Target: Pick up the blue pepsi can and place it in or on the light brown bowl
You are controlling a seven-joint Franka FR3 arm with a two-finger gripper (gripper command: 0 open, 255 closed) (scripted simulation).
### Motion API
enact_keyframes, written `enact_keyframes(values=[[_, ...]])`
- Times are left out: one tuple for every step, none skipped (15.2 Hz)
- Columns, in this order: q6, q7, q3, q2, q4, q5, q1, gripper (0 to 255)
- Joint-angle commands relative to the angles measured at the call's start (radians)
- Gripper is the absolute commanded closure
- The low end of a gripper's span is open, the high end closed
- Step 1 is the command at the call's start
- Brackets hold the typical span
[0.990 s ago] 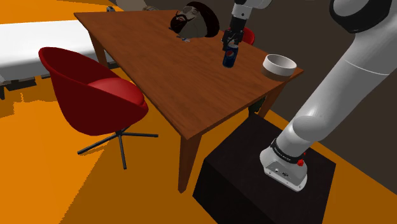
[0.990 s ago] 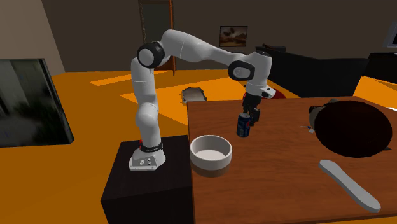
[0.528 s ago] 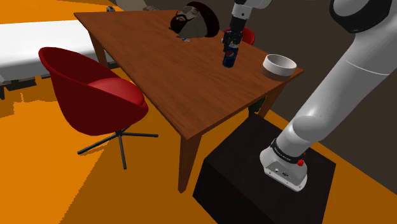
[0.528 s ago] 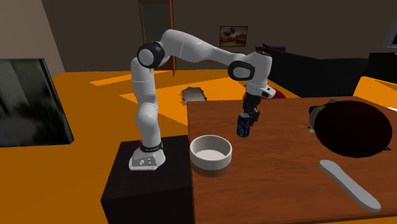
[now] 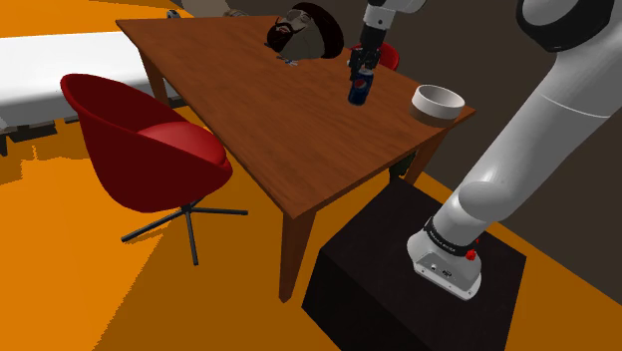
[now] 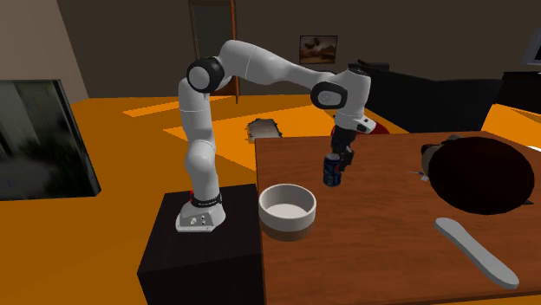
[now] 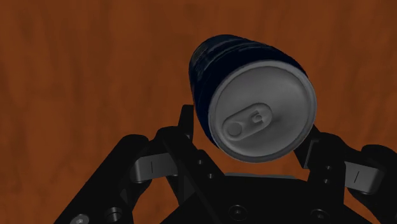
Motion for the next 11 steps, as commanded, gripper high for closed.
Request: enact_keyframes(values=[[-0.021, 0.003, 0.0, -0.004, 0.017, -0.002, 0.0, 255], [-0.034, 0.004, 0.0, -0.005, 0.028, -0.003, 0.0, 255], [-0.047, 0.006, 0.0, -0.007, 0.04, -0.004, 0.0, 255], [-0.06, 0.007, 0.0, -0.008, 0.052, -0.005, 0.0, 255], [-0.073, 0.009, 0.0, -0.009, 0.064, -0.005, 0.0, 255], [-0.086, 0.01, 0.0, -0.01, 0.077, -0.006, 0.0, 255], [-0.1, 0.012, 0.0, -0.01, 0.089, -0.006, 0.0, 255], [-0.113, 0.013, 0.0, -0.011, 0.102, -0.007, 0.0, 255], [-0.126, 0.014, -0.001, -0.011, 0.116, -0.007, 0.0, 255], [-0.14, 0.016, -0.001, -0.011, 0.129, -0.007, -0.001, 255], [-0.153, 0.017, -0.001, -0.011, 0.143, -0.007, -0.001, 255]])
